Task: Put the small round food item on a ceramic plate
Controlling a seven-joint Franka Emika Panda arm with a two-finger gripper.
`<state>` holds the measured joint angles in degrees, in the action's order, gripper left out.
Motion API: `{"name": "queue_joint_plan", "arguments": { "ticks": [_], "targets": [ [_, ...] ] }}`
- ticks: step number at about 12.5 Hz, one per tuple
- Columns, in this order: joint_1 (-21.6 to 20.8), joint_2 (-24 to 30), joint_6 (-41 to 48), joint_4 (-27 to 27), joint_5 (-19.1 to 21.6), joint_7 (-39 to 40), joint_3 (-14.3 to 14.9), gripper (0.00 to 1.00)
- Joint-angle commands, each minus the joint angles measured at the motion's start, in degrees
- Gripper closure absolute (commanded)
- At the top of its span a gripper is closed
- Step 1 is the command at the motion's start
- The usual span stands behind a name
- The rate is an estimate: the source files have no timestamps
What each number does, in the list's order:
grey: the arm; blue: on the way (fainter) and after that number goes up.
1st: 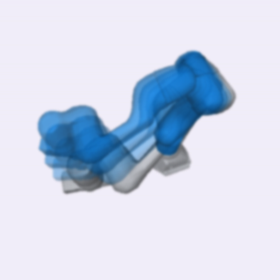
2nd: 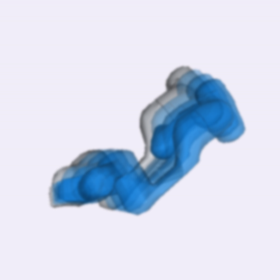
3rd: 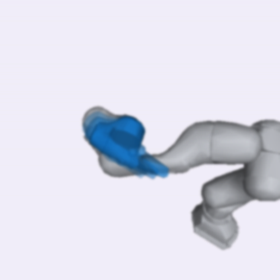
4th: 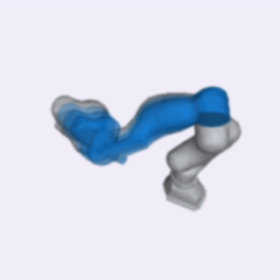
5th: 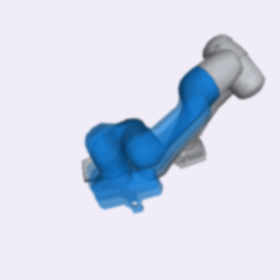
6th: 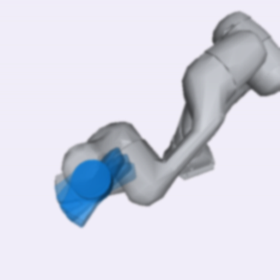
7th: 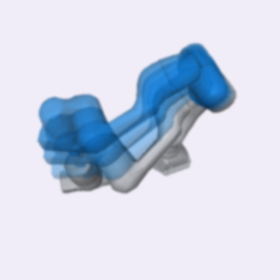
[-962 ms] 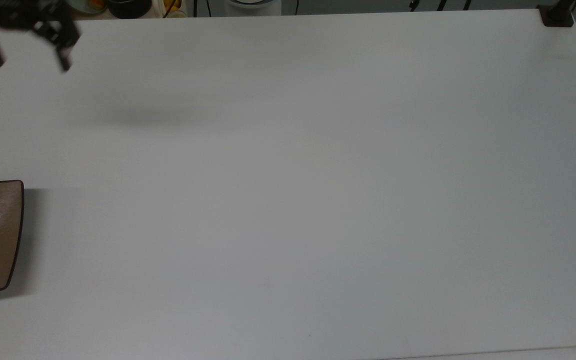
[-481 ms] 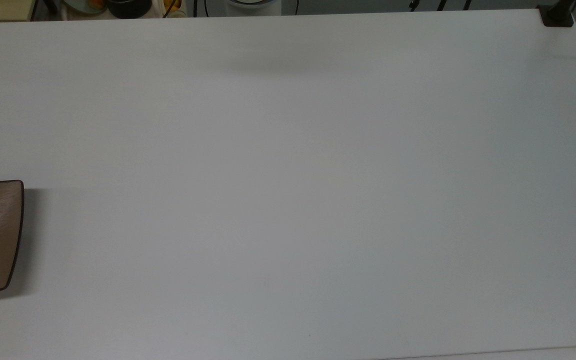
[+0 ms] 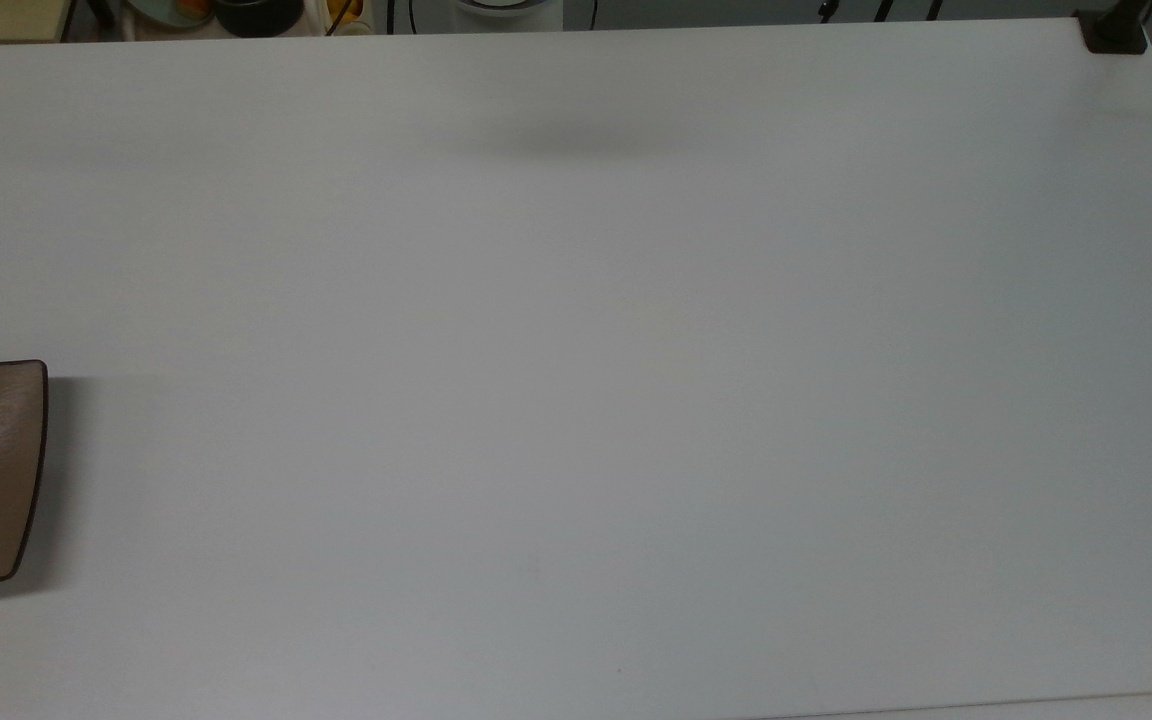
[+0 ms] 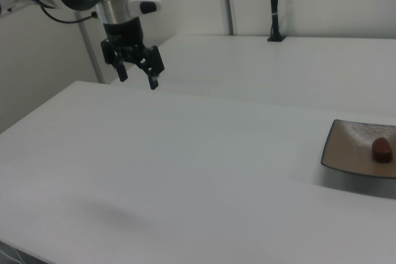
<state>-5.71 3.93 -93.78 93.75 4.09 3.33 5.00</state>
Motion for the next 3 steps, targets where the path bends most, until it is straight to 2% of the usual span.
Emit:
{"name": "queue_joint_plan", "arguments": {
  "ticks": [1, 3],
  "targets": [
    [-1.6, -1.8, -4.6, 0.6, -0.4, -0.2, 0.8, 0.0],
    [-1.6, -1.8, -4.7, 0.6, -0.4, -0.2, 0.8, 0.0]
  ]
}}
